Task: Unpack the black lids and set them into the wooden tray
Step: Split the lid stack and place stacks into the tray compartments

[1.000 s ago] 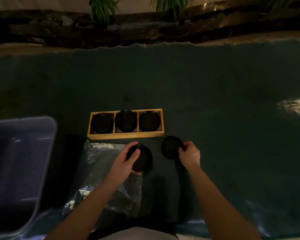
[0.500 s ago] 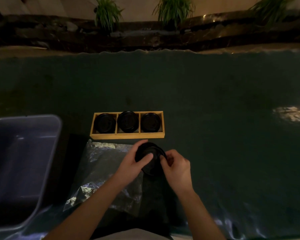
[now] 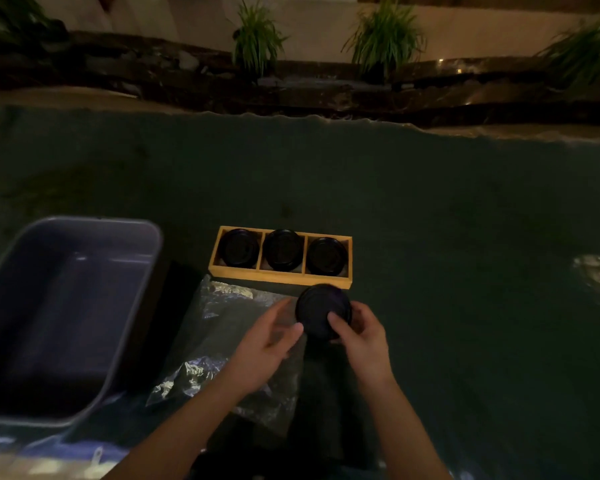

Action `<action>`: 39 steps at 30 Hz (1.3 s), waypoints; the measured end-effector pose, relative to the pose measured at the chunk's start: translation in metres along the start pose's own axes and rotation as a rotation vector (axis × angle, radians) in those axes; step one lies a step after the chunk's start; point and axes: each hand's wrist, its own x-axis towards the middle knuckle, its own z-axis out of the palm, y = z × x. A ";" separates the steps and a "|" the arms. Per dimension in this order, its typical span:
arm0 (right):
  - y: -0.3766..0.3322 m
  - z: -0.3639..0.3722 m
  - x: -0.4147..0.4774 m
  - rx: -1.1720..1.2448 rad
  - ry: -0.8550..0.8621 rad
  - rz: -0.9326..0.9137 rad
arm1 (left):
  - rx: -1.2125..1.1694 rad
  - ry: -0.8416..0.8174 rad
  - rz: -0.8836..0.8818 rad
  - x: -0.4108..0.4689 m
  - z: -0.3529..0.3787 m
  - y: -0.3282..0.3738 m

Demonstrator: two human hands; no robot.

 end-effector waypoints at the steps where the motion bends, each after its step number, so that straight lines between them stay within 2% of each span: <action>1: -0.003 0.000 0.013 0.011 0.035 0.027 | 0.072 0.033 0.013 -0.003 -0.006 -0.002; 7: -0.017 0.012 0.099 -0.097 0.147 0.111 | 0.338 0.150 0.051 -0.024 -0.045 -0.024; 17: -0.026 0.048 0.152 -0.660 0.250 0.077 | 0.428 0.239 0.042 -0.046 -0.080 -0.049; 24: -0.027 0.050 0.148 -0.605 0.358 0.114 | 0.432 0.273 0.028 -0.050 -0.097 -0.056; 32: -0.027 0.044 0.139 -0.491 0.390 0.129 | 0.417 0.246 0.035 -0.044 -0.102 -0.054; 39: -0.022 0.038 0.144 -0.504 0.367 0.201 | 0.419 0.239 0.085 -0.043 -0.103 -0.051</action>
